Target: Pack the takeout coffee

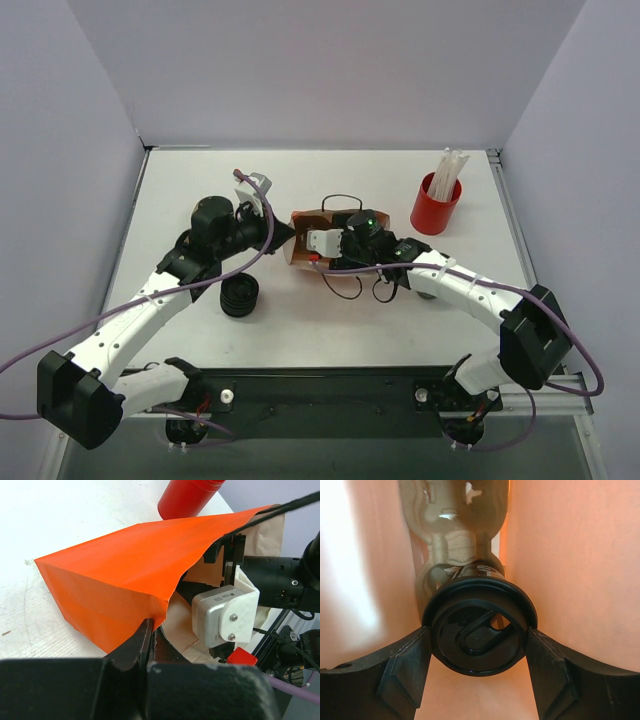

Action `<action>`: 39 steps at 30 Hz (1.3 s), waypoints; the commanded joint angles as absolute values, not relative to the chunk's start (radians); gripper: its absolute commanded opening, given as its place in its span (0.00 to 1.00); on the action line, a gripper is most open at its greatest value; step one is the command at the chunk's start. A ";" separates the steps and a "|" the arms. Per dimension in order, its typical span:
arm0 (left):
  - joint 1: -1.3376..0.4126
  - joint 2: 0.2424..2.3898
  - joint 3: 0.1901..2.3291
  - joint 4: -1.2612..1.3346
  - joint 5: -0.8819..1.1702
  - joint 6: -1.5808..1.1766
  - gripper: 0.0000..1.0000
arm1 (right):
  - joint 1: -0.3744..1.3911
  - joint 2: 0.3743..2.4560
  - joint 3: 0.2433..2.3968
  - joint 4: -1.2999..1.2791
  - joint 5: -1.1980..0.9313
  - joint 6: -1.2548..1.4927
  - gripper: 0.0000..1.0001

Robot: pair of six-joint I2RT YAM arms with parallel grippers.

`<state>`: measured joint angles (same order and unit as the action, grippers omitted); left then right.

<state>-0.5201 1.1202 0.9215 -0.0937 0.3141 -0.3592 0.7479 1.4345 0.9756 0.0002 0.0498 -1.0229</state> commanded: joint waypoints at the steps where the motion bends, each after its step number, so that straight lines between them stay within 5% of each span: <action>1: -0.522 1.108 0.930 -0.060 0.330 -0.370 0.00 | 0.729 1.443 0.966 0.055 0.032 -1.028 0.45; 22: -0.529 1.114 0.920 -0.078 0.364 -0.353 0.00 | 0.761 1.377 1.144 -0.195 -0.146 -0.937 0.45; 39: -0.531 1.117 0.922 -0.138 0.364 -0.391 0.00 | 0.755 1.505 1.000 0.038 -0.034 -0.951 0.42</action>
<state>-0.5243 1.1267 0.9203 -0.1280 0.3412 -0.3714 0.7723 1.4849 1.0454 -0.0280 -0.0830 -0.9447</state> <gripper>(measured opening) 0.023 0.691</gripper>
